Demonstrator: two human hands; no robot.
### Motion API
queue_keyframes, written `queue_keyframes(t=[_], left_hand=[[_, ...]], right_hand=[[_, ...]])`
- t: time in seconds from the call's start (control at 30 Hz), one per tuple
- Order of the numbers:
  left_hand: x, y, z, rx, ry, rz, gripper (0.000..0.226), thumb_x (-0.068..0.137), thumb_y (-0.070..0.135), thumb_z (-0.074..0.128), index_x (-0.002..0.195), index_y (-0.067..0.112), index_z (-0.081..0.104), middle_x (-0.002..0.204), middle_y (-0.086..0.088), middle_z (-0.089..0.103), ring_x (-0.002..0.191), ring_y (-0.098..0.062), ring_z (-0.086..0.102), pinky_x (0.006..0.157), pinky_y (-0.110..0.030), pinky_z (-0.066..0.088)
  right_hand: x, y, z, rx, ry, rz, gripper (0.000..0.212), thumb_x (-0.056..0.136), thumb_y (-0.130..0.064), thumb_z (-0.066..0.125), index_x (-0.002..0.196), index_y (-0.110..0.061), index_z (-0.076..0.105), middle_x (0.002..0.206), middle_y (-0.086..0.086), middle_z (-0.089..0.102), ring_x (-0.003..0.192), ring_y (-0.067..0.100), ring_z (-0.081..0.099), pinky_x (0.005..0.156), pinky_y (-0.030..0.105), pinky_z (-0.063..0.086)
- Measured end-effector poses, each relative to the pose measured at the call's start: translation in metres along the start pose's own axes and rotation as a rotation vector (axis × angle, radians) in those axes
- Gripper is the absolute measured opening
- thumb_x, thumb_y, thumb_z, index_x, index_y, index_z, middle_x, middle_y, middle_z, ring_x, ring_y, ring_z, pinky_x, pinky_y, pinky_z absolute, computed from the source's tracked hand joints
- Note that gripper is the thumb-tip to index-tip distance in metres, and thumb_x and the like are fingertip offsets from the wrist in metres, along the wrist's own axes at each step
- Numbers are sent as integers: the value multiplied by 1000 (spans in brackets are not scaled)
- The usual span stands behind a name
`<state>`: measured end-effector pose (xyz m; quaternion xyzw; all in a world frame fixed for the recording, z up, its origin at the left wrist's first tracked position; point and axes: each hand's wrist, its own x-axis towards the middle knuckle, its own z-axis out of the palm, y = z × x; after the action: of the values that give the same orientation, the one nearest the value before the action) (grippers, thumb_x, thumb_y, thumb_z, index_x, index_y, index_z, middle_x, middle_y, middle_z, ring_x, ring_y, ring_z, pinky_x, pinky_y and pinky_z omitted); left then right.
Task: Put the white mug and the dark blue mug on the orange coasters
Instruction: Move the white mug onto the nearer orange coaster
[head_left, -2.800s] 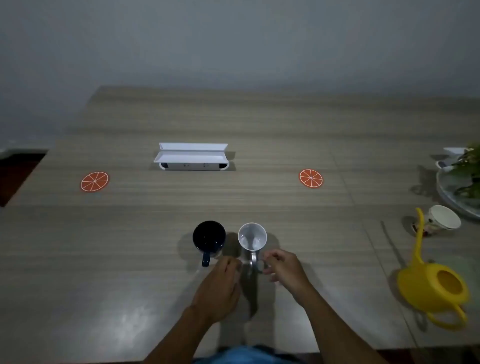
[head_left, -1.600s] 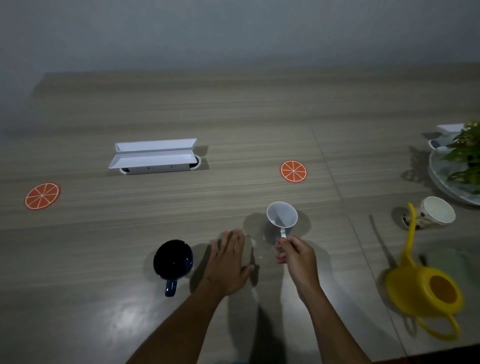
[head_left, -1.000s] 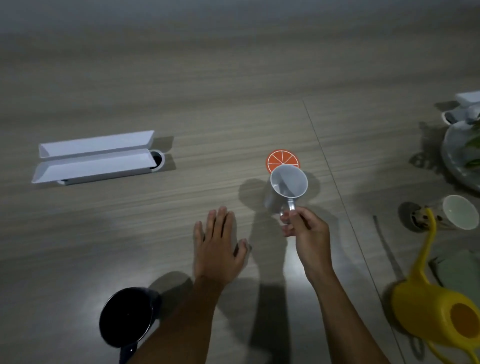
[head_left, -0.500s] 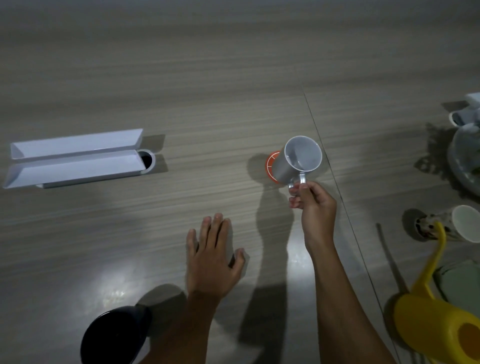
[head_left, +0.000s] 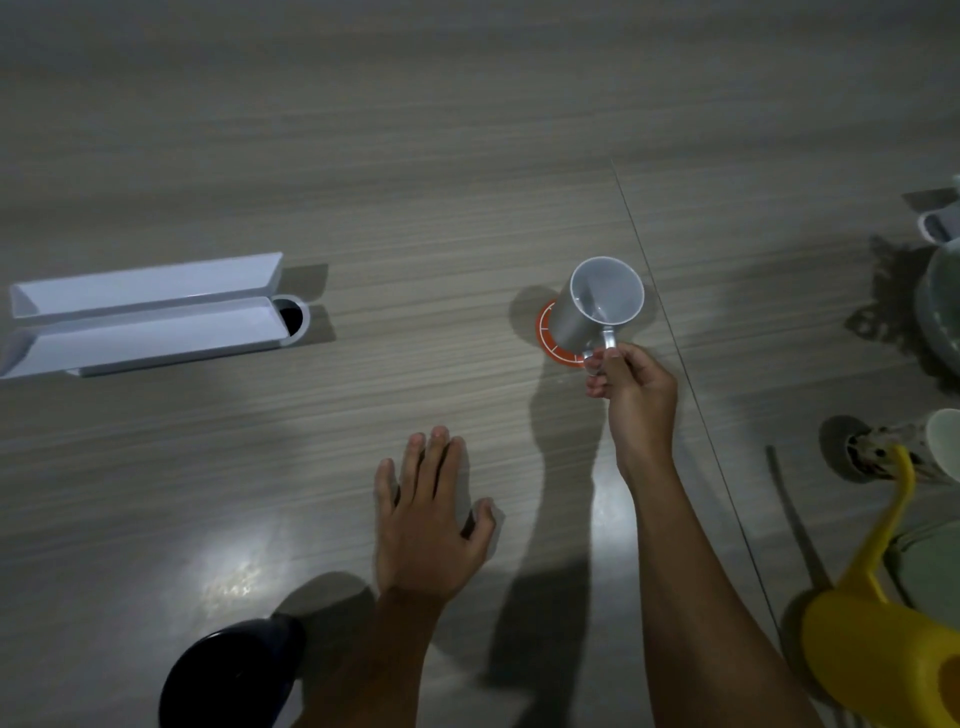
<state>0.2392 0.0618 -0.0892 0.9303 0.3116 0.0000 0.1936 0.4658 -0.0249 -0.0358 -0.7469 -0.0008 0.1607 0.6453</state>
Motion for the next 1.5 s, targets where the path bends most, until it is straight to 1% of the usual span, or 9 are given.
queue_keyframes(t=[0.23,0.43,0.83,1.03,1.17,1.27,1.4,1.47,1.5], left_hand=[[0,1,0,-11,12,-6,75,88,49,53,152,17,33,163,-4,28,153,-24,16,121,-56,13],[0,1,0,8,-2,-6,75,90,52,48,153,17,30,164,-4,26,153,-24,13,122,-55,11],[0,-1,3,5,16,-3,75,89,51,50,153,17,31,164,-3,26,153,-23,13,121,-56,13],[1,-3,4,21,7,-2,75,90,52,47,154,18,29,164,-3,25,153,-24,12,121,-56,13],[0,-2,5,15,15,1,74,90,52,48,153,18,31,164,-3,26,153,-24,13,121,-55,12],[0,-2,3,6,19,8,74,90,51,48,153,17,31,164,-3,27,153,-25,14,121,-55,12],[-1,-1,0,12,1,7,73,91,52,44,154,17,28,164,-4,25,153,-24,14,122,-55,11],[-2,-1,-1,9,-12,6,73,93,54,41,155,19,25,165,-3,22,153,-23,11,123,-53,8],[-3,-2,-1,7,-17,12,72,94,54,40,155,19,23,166,-2,21,154,-22,10,123,-53,8]], right_hand=[[1,7,3,28,11,20,20,90,-17,59,79,-22,74,77,2,72,57,9,56,64,37,47],[1,6,1,28,27,20,23,92,-12,58,78,-22,73,74,0,71,57,10,57,63,36,49],[5,9,2,-14,31,4,24,92,-18,59,76,-29,74,71,-6,73,58,12,59,63,33,50],[5,9,5,-26,23,7,26,96,-11,57,79,-26,72,73,-4,73,57,9,61,62,29,51],[4,10,2,-65,3,13,18,94,-19,60,85,-25,74,77,-5,74,60,8,64,69,37,54],[-3,7,-3,-80,4,-11,9,93,-22,66,98,-26,72,91,0,74,63,10,66,72,42,57],[-30,11,-16,-159,42,6,23,93,-9,63,113,-20,66,105,-9,70,66,8,68,74,40,59],[-49,16,-24,-253,18,25,26,92,-8,62,115,-21,68,110,-7,71,82,16,71,85,45,60],[-61,19,-28,-294,-12,30,26,92,-8,63,114,-21,69,113,-3,72,93,19,71,91,44,58]])
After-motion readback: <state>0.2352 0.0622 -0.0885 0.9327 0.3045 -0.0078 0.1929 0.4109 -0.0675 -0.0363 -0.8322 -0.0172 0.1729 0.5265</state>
